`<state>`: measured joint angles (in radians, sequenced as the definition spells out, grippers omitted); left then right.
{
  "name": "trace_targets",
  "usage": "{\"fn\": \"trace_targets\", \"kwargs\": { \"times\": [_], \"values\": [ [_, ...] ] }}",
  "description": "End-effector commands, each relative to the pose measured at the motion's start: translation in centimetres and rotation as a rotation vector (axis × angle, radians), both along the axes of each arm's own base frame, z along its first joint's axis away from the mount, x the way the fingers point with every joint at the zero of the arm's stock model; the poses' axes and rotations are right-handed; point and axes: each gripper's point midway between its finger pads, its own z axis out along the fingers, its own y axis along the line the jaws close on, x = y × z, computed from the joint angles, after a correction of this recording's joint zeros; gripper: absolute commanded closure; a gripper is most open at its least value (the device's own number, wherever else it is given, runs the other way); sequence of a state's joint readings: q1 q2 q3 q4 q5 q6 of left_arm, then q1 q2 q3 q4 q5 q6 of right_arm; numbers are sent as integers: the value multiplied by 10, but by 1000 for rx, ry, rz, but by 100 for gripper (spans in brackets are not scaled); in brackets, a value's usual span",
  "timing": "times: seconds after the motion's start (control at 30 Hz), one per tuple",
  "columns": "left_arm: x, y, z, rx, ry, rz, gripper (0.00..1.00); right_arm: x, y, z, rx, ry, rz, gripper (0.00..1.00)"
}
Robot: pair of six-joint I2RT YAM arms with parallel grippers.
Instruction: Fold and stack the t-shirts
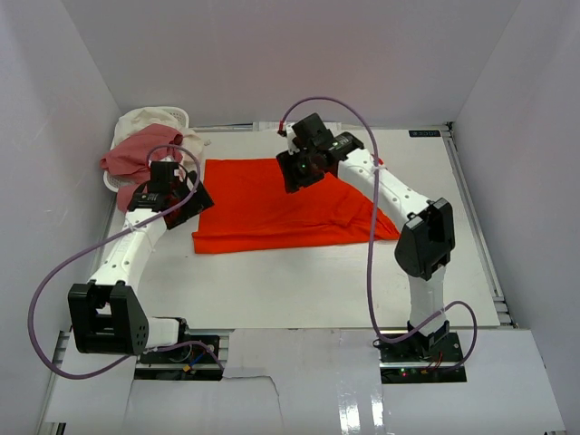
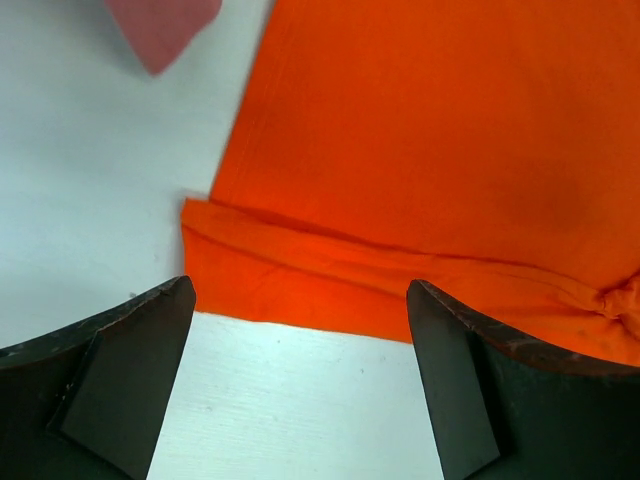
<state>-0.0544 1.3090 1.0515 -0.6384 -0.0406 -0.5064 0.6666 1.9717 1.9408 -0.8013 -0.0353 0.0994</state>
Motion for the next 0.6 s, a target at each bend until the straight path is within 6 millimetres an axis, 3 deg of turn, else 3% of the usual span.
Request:
{"fn": "trace_targets", "kwargs": {
  "times": [0.0,0.17,0.3,0.37,0.4,0.57],
  "values": [
    [-15,-10,-2,-104,-12,56,2,-4,19,-13,40,47,104,43],
    [-15,-25,-1,-223,-57,72,2,-2,11,-36,-23,61,86,41],
    [-10,-49,-2,-310,-55,-35,2,3,-26,-57,-106,91,-31,43],
    [-6,-56,-9,-297,-28,-84,2,4,-47,-56,-133,91,-119,43],
    [-5,-59,-10,-283,-21,-109,2,-1,-64,-60,-168,96,-178,44],
    [-7,-74,-27,-244,30,-139,2,-29,-100,-77,-239,128,-304,44]
  ]
}}
